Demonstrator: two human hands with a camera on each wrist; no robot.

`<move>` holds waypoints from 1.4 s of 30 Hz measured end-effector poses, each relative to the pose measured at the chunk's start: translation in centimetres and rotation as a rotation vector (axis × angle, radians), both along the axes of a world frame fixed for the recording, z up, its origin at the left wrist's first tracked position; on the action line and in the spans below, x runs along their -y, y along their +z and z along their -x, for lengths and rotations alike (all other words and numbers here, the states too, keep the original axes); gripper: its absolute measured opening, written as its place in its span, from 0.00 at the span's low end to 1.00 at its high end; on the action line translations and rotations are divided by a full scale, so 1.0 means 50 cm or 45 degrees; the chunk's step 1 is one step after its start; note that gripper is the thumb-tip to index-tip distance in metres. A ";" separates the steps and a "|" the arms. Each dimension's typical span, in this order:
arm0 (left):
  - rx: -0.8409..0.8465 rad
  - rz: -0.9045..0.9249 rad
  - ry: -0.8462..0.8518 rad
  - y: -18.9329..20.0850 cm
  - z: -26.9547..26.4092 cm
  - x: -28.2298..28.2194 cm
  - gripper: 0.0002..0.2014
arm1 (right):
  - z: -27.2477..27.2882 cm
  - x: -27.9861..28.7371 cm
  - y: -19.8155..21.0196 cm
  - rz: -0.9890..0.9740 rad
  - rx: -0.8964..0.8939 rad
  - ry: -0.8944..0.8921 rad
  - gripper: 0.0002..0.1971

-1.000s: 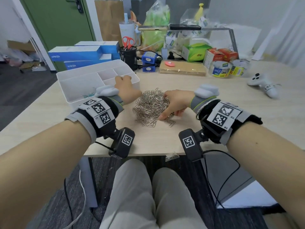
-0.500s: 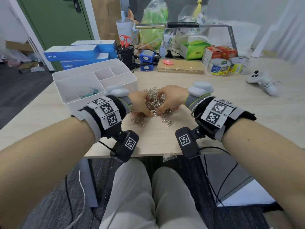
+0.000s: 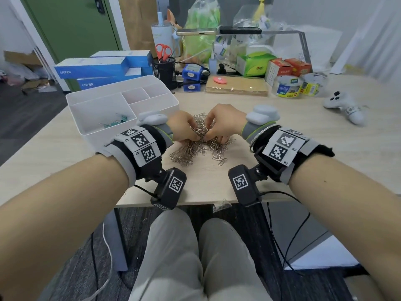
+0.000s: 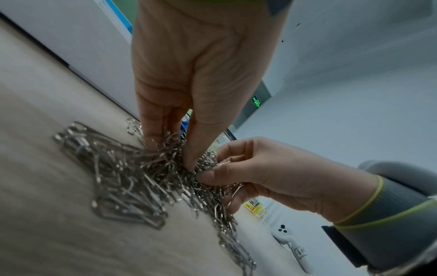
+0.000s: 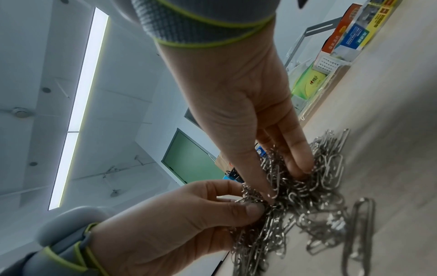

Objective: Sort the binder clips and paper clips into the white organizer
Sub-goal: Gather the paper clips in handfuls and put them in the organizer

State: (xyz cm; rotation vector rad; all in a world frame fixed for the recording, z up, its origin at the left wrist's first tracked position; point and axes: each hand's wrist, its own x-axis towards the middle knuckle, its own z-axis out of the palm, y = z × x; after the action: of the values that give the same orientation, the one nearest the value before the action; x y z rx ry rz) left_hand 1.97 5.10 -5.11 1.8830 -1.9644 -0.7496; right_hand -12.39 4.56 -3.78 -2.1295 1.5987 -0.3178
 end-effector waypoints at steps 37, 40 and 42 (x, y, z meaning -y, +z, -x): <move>0.035 0.227 0.295 0.092 -0.173 0.102 0.12 | -0.210 0.174 0.078 0.128 0.102 0.163 0.08; 0.056 0.196 0.228 0.090 -0.167 0.096 0.14 | -0.203 0.177 0.075 0.151 0.091 0.180 0.11; 0.091 0.206 0.206 0.089 -0.164 0.090 0.15 | -0.199 0.177 0.074 0.118 0.133 0.195 0.11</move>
State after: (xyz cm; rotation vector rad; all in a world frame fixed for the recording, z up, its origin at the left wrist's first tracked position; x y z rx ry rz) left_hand 10.15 0.57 -0.67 1.9652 -1.8265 -0.4691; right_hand -2.43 -4.28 -0.10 -2.2503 1.3783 -0.4530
